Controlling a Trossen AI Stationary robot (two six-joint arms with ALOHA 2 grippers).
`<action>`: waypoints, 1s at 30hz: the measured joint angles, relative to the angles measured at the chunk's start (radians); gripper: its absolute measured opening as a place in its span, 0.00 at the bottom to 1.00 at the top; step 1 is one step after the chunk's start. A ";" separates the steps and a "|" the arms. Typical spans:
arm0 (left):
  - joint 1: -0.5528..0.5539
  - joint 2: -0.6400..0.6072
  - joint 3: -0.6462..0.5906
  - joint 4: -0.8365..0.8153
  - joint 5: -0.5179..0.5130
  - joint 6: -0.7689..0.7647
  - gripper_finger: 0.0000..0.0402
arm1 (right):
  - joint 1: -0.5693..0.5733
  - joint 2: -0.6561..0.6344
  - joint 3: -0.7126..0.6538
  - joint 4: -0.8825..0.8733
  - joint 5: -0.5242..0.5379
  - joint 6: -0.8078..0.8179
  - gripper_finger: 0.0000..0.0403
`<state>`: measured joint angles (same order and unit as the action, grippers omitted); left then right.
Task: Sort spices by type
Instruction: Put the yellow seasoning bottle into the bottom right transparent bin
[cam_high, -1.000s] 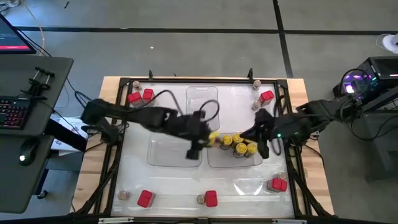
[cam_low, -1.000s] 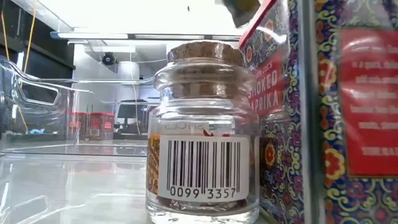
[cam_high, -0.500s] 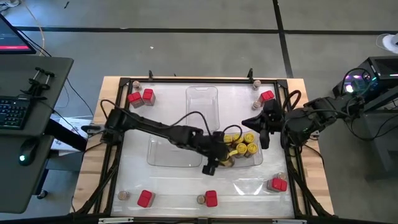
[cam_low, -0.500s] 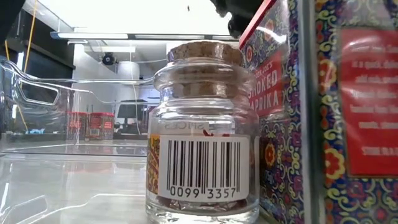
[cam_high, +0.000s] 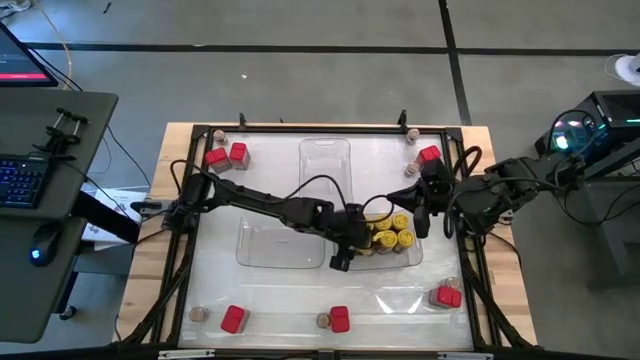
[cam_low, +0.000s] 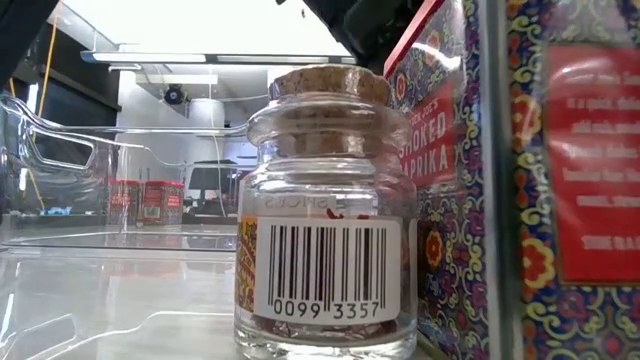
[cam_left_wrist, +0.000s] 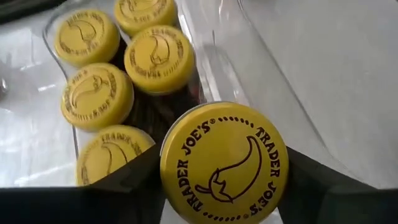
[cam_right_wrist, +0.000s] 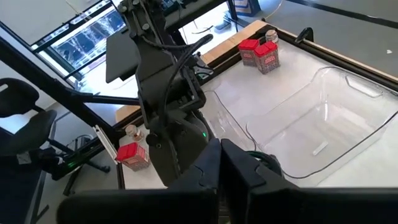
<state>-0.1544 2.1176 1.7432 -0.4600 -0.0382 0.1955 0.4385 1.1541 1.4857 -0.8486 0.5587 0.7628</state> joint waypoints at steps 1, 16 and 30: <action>0.000 0.006 0.000 0.018 0.000 0.000 0.60 | 0.000 0.000 0.000 0.000 0.000 0.000 0.00; 0.001 -0.013 0.000 0.018 0.000 0.014 0.70 | 0.000 0.005 0.000 0.000 -0.004 0.022 0.00; -0.035 -0.134 0.000 0.000 0.137 -0.002 0.28 | 0.000 0.005 0.000 -0.003 -0.005 -0.025 0.00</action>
<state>-0.1897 1.9835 1.7432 -0.4599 0.0987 0.1939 0.4385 1.1591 1.4857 -0.8511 0.5536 0.7380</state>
